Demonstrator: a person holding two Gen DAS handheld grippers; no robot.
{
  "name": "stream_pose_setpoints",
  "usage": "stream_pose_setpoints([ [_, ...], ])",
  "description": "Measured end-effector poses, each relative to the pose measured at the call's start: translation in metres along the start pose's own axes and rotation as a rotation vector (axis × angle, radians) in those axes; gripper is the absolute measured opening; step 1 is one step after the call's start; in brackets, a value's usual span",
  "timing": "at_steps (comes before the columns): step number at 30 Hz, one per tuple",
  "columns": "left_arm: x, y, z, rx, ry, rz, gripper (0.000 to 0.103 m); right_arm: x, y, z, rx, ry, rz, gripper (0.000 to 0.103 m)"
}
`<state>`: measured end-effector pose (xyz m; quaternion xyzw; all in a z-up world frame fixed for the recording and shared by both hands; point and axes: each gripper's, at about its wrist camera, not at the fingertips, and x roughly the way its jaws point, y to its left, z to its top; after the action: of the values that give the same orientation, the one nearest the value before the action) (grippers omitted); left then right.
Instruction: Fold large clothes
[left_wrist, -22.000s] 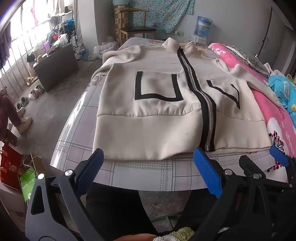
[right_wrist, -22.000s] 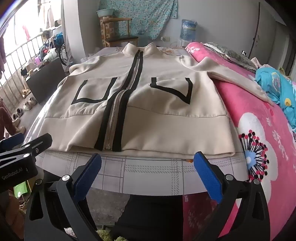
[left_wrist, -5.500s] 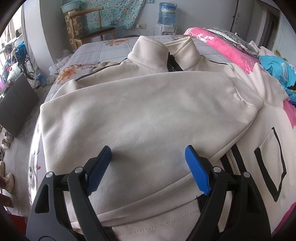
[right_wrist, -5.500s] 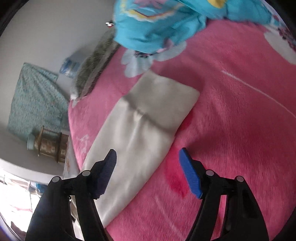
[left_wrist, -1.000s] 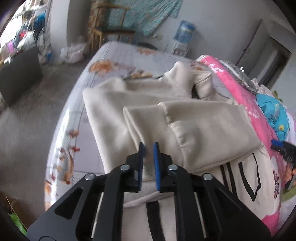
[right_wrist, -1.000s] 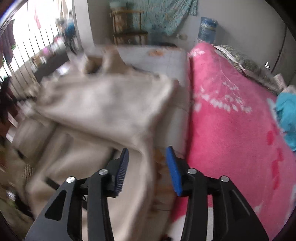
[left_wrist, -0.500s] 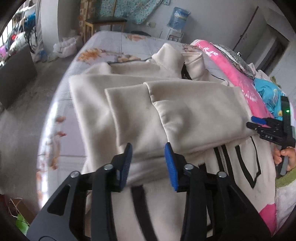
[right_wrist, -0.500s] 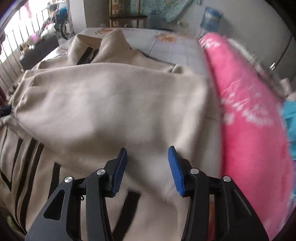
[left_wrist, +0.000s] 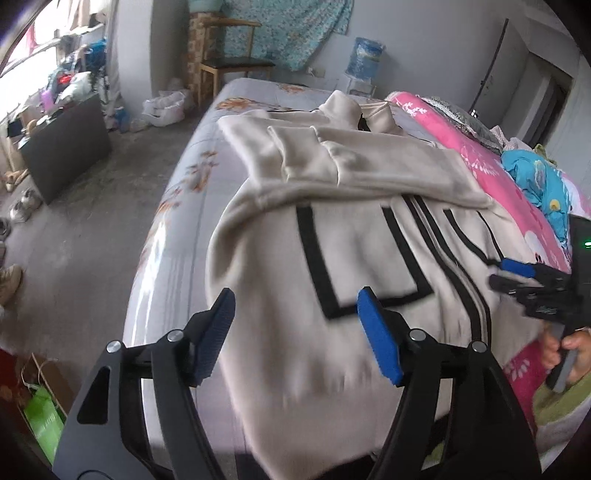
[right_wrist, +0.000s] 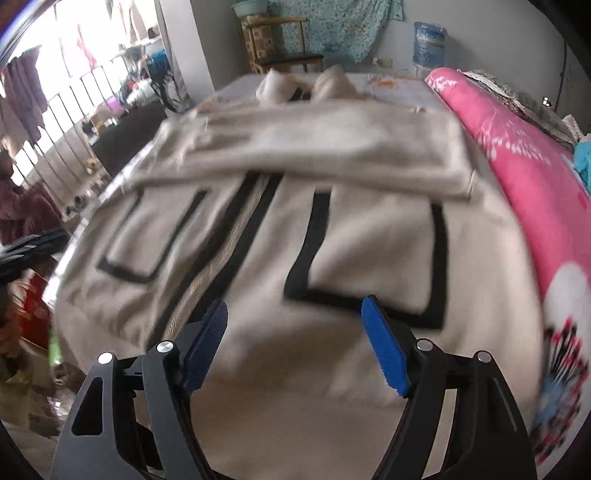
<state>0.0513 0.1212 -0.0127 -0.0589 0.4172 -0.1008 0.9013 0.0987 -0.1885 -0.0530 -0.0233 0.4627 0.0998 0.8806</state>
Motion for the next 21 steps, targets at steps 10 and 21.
stream_pose_setpoints([
  [10, -0.031, 0.016, -0.095, -0.121, 0.038, -0.065, 0.056, 0.005, 0.005, -0.016, -0.006, -0.013, -0.032, 0.081],
  [21, 0.002, 0.043, -0.111, -0.301, 0.105, -0.207, 0.056, 0.006, 0.004, -0.015, 0.004, -0.02, -0.042, 0.083],
])
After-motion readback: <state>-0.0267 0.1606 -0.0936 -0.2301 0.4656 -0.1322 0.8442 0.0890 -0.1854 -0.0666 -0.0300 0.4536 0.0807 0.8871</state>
